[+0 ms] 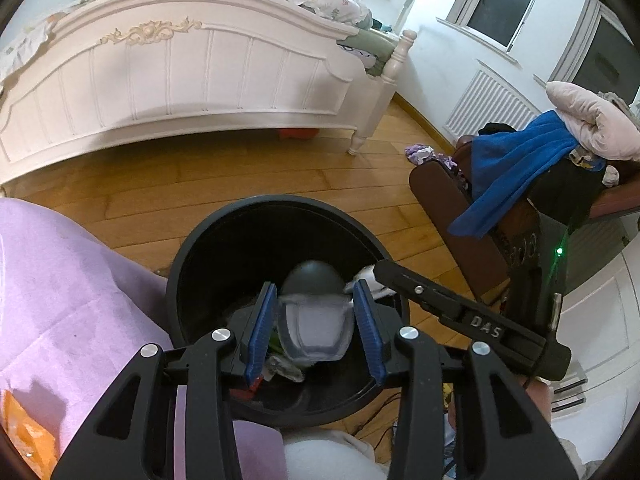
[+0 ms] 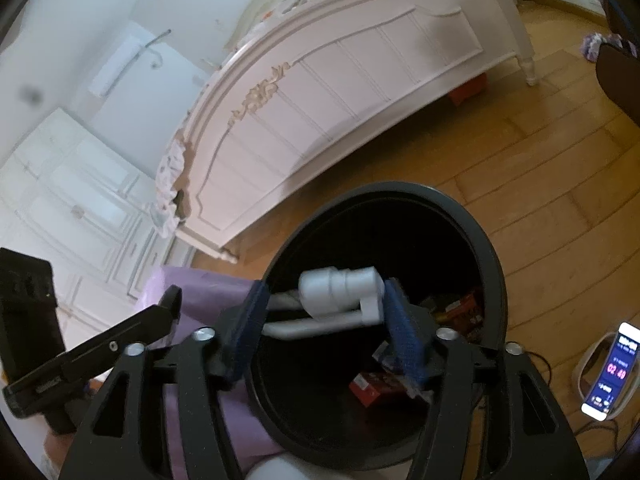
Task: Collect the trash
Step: 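Open both tools to drop the cup and spray pump into the bin, then grasp the black battery card with the left tool while the right tool grasps the orange packet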
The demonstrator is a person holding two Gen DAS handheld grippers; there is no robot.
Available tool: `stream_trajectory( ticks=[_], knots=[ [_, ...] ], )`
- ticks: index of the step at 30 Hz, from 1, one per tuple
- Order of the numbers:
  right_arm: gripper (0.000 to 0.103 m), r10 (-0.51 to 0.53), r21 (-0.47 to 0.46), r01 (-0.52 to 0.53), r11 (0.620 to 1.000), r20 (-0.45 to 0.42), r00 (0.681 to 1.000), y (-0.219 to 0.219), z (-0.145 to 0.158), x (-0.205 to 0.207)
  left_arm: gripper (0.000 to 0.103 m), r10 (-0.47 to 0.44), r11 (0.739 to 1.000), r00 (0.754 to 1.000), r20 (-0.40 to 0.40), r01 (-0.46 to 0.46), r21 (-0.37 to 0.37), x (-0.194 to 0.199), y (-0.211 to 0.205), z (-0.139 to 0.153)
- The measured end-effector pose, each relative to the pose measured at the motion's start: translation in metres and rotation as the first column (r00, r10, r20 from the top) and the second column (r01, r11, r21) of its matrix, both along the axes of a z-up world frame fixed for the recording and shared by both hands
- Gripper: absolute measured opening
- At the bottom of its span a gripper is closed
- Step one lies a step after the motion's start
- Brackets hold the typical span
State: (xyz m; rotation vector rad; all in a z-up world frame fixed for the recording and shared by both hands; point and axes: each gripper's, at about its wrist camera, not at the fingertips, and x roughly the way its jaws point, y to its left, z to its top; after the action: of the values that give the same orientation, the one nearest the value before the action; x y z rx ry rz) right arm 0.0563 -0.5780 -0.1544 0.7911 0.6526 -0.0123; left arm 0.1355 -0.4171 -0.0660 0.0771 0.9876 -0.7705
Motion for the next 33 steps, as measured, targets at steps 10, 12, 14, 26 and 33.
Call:
stream_trajectory(
  ticks=[10, 12, 14, 26, 33],
  knots=[
    [0.080, 0.013, -0.027, -0.012, 1.000, 0.016, 1.000, 0.015, 0.019, -0.010, 0.073, 0.054, 0.998, 0.998, 0.043, -0.053, -0.041, -0.013, 0.037, 0.024],
    [0.080, 0.027, -0.037, -0.026, 0.999, 0.021, 0.999, 0.022, 0.025, -0.011, 0.073, 0.074, 0.996, 0.996, 0.052, -0.072, -0.045, -0.017, 0.049, 0.027],
    [0.080, 0.056, -0.053, -0.054, 0.997, 0.024, 0.998, 0.033, 0.033, -0.011, 0.075, 0.099, 0.994, 0.993, 0.059, -0.097, -0.049, -0.020, 0.062, 0.030],
    [0.079, 0.251, -0.163, -0.242, 0.957, 0.039, 0.967, 0.126, 0.079, 0.007, 0.083, 0.352, 0.936, 0.930, 0.104, -0.350, -0.040, -0.033, 0.191, 0.041],
    [0.079, 0.380, -0.251, -0.363, 0.897, 0.021, 0.925, 0.187, 0.099, 0.017, 0.093, 0.504, 0.855, 0.846, 0.172, -0.518, 0.041, -0.036, 0.274, 0.032]
  ],
)
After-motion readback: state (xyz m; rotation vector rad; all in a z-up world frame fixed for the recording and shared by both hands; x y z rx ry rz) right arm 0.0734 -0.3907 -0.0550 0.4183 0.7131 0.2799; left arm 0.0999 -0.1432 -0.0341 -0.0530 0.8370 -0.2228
